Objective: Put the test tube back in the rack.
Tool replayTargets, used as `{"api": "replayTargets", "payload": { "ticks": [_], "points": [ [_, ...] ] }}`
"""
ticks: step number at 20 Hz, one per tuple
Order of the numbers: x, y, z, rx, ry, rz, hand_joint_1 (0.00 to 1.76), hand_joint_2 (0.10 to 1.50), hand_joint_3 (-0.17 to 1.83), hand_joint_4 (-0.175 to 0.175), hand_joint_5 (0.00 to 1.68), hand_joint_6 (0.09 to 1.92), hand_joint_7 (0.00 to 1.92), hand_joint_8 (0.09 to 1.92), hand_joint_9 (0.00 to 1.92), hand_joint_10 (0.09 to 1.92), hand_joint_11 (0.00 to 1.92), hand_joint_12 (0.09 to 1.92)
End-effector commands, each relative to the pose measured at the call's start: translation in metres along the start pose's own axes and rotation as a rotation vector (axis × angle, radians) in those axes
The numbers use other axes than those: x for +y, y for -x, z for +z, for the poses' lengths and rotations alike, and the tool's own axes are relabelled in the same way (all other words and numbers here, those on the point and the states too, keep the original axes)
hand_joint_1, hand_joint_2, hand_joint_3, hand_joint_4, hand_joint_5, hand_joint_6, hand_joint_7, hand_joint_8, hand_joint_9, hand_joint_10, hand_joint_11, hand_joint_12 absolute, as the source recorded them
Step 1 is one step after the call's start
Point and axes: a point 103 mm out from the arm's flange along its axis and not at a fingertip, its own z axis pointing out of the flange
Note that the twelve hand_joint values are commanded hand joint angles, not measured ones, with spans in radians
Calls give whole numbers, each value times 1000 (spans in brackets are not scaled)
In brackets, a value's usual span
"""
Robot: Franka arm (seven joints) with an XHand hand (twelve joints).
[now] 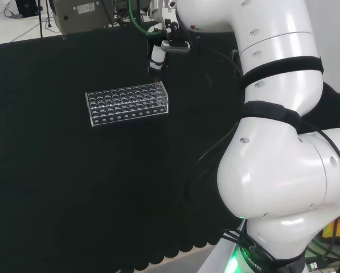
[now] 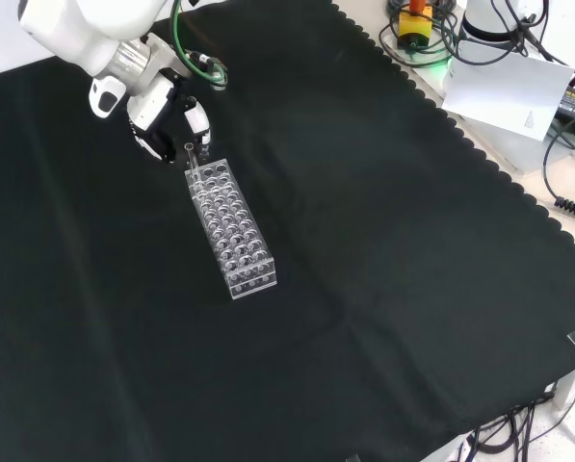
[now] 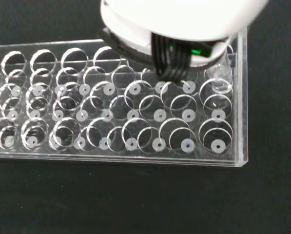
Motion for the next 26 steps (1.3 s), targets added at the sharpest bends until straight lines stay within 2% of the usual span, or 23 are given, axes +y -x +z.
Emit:
{"api": "replayTargets", "payload": {
  "ticks": [1,6,9,11,12,13,14,15,17,18,20,23,26],
  "points": [
    [1,1,7,1,-7,0,1434,586,693,-175,1335,526,1414,711,1504,87,890,1183],
    [1,1,9,2,0,0,1434,587,693,-175,1335,527,1413,712,1504,87,888,1184],
    [0,3,13,43,3,-23,1434,587,692,-175,1335,527,1413,712,1504,87,888,1184],
    [0,4,13,68,-7,-45,1385,743,416,-175,1327,454,1404,530,1474,87,795,1249],
    [-1,4,11,80,-7,-55,1301,750,349,-145,1246,440,1286,563,1421,87,707,1299],
    [-1,4,10,89,-2,-63,1233,713,374,-111,1140,464,1144,655,1353,87,627,1345],
    [-2,4,8,94,4,-70,1184,661,441,-83,1019,524,1002,744,1248,156,554,1387],
    [-3,3,6,97,10,-78,1148,618,503,-61,889,592,862,822,1097,328,482,1425],
    [-6,3,2,102,23,-93,1101,572,571,-39,692,690,661,934,830,673,376,1489],
    [-8,2,1,103,27,-97,1089,562,588,-34,639,720,608,962,751,781,348,1504],
    [-11,1,-3,100,33,-105,1073,551,601,-26,553,731,521,976,650,876,303,1526],
    [-17,-1,-10,96,54,-123,1051,546,599,-17,448,699,397,970,535,921,224,1556],
    [-29,-5,-23,94,104,-159,1043,547,593,-14,398,670,351,972,482,941,190,1571]
  ]
}}
